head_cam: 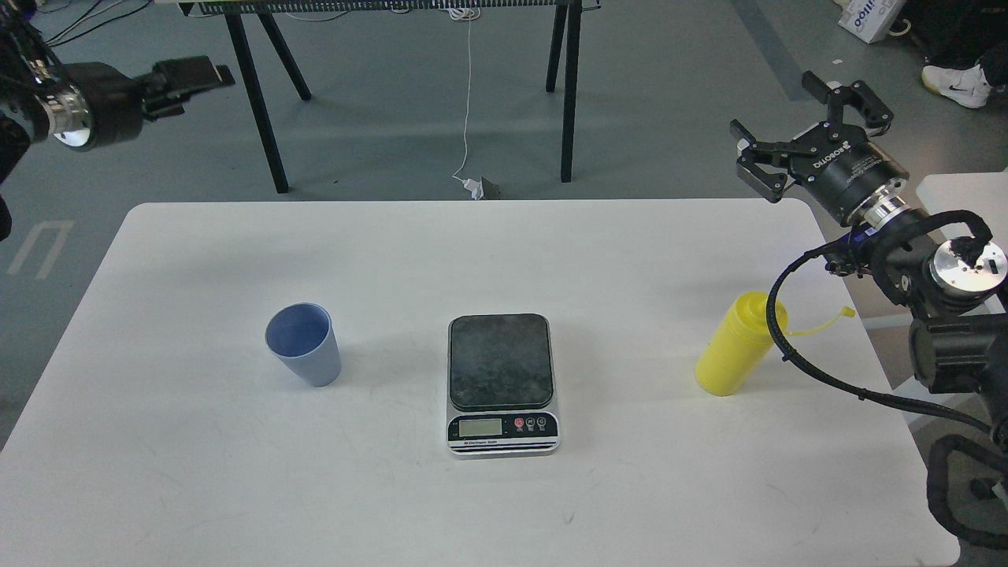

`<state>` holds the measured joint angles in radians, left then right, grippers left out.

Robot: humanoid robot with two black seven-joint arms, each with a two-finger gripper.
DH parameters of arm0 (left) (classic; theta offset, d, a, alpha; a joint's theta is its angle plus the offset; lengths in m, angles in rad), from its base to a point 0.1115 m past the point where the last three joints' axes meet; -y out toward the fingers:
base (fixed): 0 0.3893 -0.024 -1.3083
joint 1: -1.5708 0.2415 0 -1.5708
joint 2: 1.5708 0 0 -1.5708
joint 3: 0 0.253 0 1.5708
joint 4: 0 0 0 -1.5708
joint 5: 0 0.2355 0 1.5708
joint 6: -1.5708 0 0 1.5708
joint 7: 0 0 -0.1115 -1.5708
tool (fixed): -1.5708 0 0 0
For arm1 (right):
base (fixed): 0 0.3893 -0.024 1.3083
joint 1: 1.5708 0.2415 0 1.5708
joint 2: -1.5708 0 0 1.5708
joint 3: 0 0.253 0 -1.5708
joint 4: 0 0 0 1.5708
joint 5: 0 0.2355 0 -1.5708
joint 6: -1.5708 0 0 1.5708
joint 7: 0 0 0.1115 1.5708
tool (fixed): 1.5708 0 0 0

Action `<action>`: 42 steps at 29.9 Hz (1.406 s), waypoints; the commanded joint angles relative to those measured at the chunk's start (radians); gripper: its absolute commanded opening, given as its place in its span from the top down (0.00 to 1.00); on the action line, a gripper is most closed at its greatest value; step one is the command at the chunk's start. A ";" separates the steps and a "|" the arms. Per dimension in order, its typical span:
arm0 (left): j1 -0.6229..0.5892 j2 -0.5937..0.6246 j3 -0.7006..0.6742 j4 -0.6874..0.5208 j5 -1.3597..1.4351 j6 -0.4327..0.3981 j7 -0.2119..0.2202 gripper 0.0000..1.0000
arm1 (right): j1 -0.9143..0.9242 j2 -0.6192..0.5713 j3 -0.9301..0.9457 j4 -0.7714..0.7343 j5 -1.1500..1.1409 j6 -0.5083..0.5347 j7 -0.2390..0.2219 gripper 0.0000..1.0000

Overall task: Pour seasoning into cup on scale with both arms
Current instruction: 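Move the left gripper forward toward the blue cup, then lower the left gripper onto the blue cup and grasp its rim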

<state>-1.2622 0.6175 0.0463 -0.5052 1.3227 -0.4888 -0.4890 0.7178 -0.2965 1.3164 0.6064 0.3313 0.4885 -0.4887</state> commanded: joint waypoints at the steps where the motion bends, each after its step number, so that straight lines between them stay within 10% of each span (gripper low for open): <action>1: 0.001 0.060 0.014 -0.253 0.255 0.000 0.000 0.00 | 0.000 -0.003 -0.005 -0.002 0.000 0.000 0.000 0.00; 8: 0.006 0.097 0.049 -0.539 0.303 0.000 0.000 0.00 | -0.001 -0.003 -0.005 -0.004 0.000 0.000 0.000 0.00; 42: 0.115 0.051 0.138 -0.400 0.431 0.000 0.000 0.00 | -0.011 -0.001 -0.006 0.000 0.000 0.000 0.000 0.00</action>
<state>-1.1559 0.6773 0.1746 -0.9169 1.7534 -0.4886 -0.4887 0.7072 -0.2975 1.3095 0.6061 0.3309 0.4889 -0.4887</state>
